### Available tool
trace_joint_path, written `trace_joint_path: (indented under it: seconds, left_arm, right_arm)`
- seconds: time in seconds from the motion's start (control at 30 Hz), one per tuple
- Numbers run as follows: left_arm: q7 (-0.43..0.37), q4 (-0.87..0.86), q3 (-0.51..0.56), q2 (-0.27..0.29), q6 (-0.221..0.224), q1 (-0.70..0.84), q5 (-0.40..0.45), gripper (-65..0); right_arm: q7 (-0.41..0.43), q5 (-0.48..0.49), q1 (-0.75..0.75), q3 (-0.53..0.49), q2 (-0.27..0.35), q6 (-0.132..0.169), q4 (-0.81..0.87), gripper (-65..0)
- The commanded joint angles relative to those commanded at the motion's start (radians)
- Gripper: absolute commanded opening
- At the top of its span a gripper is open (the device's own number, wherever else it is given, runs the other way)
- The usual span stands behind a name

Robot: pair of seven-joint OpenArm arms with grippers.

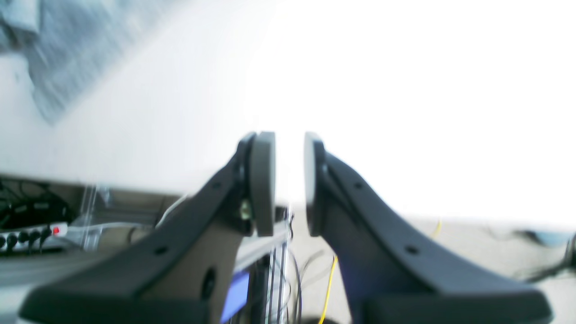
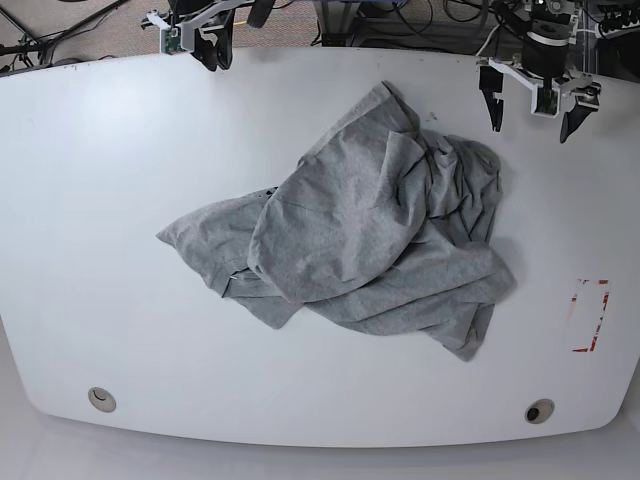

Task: Fold the T-shirt properly
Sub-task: 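Lower both grippers to the grey T-shirt and pinch its edges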

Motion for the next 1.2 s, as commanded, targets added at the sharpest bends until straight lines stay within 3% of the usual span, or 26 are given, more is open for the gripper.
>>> trace_joint_path:
  seconds: [0.07,0.13,0.2,0.37,0.43,0.57,0.8,1.07,1.2]
  left_arm:
    - [0.087,0.000,-0.002,0.006,-0.057,-0.060,0.000,-3.8]
    - [0.186,0.000,-0.006,0.025,-0.121,-0.121,0.000,-3.9]
    - [0.236,-0.005,-0.014,0.031,-0.161,-0.158,0.000,-3.9]
    - [0.347,-0.032,-0.032,0.061,-0.262,-0.233,0.002,-4.4]
    - [0.374,-0.071,-0.034,0.063,-0.290,-0.255,0.002,-8.9]
    - [0.376,-0.149,-0.040,0.063,-0.321,-0.273,0.000,-11.0]
    - [0.373,-0.201,-0.040,0.063,-0.321,-0.276,0.000,-11.0]
    - [0.316,-0.201,-0.032,0.063,-0.321,-0.276,0.000,-11.2]
    - [0.315,-0.204,-0.035,0.063,-0.321,-0.290,0.000,-12.4]
  right_arm:
    - [-0.002,0.000,0.018,-0.005,0.000,0.000,0.000,-46.0]
    - [-0.014,0.000,0.035,-0.028,0.000,-0.002,0.000,-34.2]
    - [-0.023,0.000,0.041,-0.040,0.000,-0.002,0.000,-29.6]
    - [-0.028,0.000,0.071,-0.040,0.000,-0.002,0.000,-30.3]
    - [-0.028,-0.002,0.075,-0.040,0.000,-0.002,0.000,-30.3]
    - [-0.028,-0.002,0.084,-0.040,0.000,-0.002,-0.002,-30.3]
    - [-0.028,-0.005,0.089,-0.035,0.005,-0.002,-0.002,-30.3]
    - [-0.029,-0.005,0.117,-0.035,0.009,0.000,-0.005,-30.3]
    - [-0.095,-0.002,0.186,0.006,0.005,0.000,-0.009,-30.3]
